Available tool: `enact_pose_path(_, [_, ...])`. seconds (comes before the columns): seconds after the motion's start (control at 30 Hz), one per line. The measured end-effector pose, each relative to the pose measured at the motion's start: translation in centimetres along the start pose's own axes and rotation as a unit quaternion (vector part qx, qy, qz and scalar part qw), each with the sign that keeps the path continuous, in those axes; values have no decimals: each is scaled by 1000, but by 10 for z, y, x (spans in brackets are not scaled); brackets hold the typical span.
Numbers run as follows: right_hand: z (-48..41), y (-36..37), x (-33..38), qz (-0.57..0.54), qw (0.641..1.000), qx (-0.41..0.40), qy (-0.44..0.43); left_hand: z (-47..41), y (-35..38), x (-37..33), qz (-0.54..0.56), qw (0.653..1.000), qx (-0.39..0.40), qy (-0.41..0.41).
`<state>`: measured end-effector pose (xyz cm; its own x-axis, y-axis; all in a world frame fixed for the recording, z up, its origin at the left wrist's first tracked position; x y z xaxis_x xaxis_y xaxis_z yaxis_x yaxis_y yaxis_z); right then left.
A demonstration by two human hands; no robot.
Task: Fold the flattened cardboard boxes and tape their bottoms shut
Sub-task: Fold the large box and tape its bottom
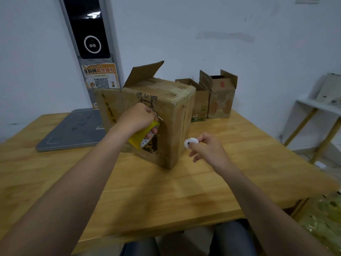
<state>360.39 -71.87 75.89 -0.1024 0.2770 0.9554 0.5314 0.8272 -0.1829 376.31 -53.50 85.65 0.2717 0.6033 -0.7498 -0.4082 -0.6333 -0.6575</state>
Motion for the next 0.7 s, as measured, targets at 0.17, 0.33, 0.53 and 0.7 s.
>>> enact_pose_path(0.17, [-2,10,64,-52,994,26,-97,2,-1,2,-3,1000,-2,18])
enact_pose_path(0.33, [-6,28,127,176,950,-39,-254,2,-6,3,-34,998,-21,43])
enact_pose_path(0.53, [-21,68,148,370,876,-39,-306,13,-7,-4,-82,994,-2,79])
enact_pose_path(0.7, [-31,84,145,463,832,-19,-305,13,-11,-1,-95,992,-10,82])
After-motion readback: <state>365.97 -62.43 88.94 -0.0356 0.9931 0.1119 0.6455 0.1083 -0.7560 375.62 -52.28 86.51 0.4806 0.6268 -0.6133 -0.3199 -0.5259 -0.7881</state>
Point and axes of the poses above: each hand's wrist, its own z-axis away from the middle knuckle, its own y-axis out of the palm, x = y × z, the point moved 7 cm from there along -z, towards the middle knuckle, and after that the axes turned 6 degrees about -y, right-handed, at the moved point
